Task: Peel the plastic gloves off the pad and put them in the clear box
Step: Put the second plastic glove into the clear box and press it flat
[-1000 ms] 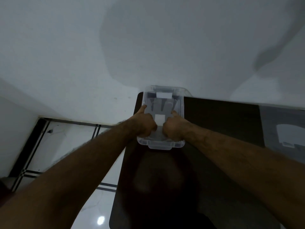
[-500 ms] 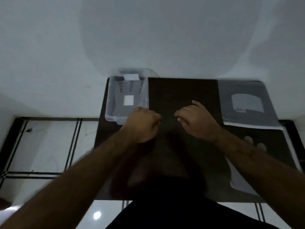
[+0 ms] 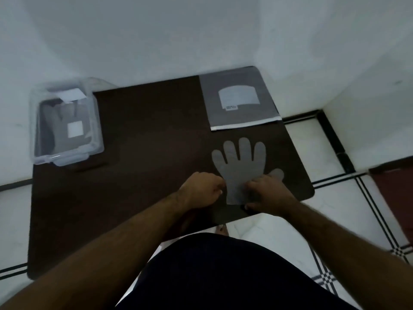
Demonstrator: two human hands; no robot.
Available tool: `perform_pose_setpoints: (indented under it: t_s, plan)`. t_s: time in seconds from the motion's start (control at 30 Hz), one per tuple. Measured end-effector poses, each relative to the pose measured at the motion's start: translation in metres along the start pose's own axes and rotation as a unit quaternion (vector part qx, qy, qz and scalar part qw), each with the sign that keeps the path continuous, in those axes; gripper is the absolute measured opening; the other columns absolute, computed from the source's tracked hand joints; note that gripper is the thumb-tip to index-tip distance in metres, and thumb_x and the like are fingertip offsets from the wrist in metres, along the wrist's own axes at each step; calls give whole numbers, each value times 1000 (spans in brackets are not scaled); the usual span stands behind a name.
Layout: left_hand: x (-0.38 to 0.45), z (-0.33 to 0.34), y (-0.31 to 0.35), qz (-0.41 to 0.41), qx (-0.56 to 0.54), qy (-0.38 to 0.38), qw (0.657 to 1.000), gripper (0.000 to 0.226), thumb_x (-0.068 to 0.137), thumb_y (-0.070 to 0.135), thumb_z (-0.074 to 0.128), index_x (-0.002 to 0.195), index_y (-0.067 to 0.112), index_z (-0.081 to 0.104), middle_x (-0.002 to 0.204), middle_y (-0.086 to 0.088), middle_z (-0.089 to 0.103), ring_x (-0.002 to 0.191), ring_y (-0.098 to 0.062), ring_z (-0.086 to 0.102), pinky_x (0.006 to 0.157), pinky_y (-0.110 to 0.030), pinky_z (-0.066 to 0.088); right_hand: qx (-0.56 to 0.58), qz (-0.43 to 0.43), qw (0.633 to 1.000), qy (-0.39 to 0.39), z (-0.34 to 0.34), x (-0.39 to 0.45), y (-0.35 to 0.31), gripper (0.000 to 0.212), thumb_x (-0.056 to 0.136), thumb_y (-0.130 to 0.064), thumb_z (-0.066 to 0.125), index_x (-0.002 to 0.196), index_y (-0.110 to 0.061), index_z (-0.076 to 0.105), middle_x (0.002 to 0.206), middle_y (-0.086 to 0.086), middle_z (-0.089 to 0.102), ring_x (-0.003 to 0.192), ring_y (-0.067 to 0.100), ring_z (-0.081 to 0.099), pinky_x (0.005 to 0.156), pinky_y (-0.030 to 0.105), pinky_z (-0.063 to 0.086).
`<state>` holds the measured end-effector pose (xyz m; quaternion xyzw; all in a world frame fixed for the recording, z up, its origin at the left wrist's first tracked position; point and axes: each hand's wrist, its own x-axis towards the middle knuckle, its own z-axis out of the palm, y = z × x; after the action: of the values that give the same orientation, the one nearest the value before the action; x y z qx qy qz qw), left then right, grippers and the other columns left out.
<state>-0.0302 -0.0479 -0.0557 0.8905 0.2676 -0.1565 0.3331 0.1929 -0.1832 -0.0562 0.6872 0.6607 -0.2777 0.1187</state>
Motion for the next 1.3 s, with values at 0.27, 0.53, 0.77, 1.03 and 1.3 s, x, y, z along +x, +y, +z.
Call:
perform_pose_setpoints:
  t_s: [0.27, 0.53, 0.77, 1.03, 1.3]
  plan:
    - [21, 53, 43, 40, 137, 26, 989, 57, 86, 77, 65, 117, 29, 69, 119, 8, 68, 111, -16, 59, 99, -39, 48, -62, -70, 996, 9, 54, -25, 35, 69, 87, -42, 78, 149, -30, 49, 152, -1, 55, 139, 25, 52, 119, 48, 37]
    - [18, 91, 60, 65, 224, 43, 972, 59, 92, 65, 64, 136, 25, 58, 136, 2, 63, 123, -22, 55, 107, -43, 43, -46, -132, 986, 89, 68, -36, 38, 28, 96, -28, 58, 122, -26, 68, 125, -3, 75, 117, 19, 69, 112, 43, 46]
    - [10, 65, 71, -12, 64, 171, 983, 19, 104, 39, 49, 94, 35, 64, 93, 16, 62, 104, -13, 57, 99, -37, 34, 82, -82, 976, 185, 13, -27, 28, 29, 97, -43, 48, 108, -26, 69, 101, -5, 74, 96, 15, 67, 100, 46, 50]
    - [-18, -32, 40, -84, -338, 324, 879, 26, 102, 13, 68, 92, 35, 75, 92, 9, 78, 84, -8, 76, 76, -37, 61, 186, -134, 940, 254, -95, 9, 6, 28, 93, -19, 68, 121, -21, 70, 114, -5, 74, 103, 7, 67, 96, 24, 52]
    - [-86, -124, -36, -41, -357, 393, 846, 19, 103, 16, 72, 93, 30, 81, 97, -6, 80, 88, -13, 73, 80, -36, 60, 362, -172, 892, 209, -183, 53, -80, 27, 94, -16, 78, 121, -20, 73, 101, -9, 74, 94, 2, 71, 80, 18, 59]
